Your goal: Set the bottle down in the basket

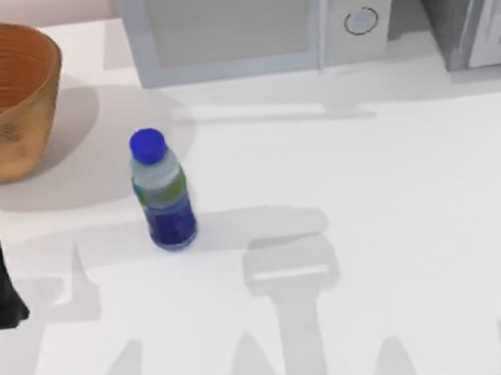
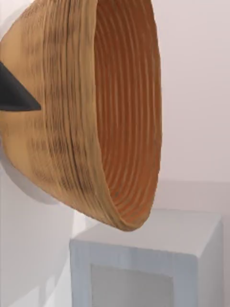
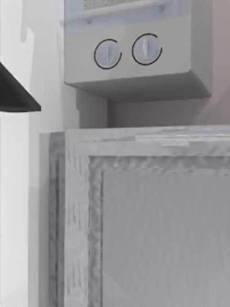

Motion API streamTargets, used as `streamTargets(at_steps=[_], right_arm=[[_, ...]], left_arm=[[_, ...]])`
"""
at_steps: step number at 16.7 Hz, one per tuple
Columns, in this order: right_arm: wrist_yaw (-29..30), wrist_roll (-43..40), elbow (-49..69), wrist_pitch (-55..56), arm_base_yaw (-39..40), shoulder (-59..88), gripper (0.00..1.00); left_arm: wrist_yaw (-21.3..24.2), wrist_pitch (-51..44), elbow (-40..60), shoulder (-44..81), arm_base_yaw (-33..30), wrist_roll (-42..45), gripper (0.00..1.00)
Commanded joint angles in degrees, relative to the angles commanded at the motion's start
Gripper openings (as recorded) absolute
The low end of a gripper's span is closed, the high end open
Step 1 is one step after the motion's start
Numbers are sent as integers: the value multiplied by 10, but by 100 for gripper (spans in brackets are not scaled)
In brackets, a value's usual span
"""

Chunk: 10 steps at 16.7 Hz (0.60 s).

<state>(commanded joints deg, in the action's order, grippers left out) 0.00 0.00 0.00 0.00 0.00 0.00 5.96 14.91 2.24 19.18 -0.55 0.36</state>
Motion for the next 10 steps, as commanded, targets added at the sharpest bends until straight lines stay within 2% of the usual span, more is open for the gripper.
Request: streamTargets(at_steps=[10], right_arm=[[0, 0, 0, 0, 0, 0, 100]], left_arm=[[165, 393, 65, 489, -25, 22, 100]])
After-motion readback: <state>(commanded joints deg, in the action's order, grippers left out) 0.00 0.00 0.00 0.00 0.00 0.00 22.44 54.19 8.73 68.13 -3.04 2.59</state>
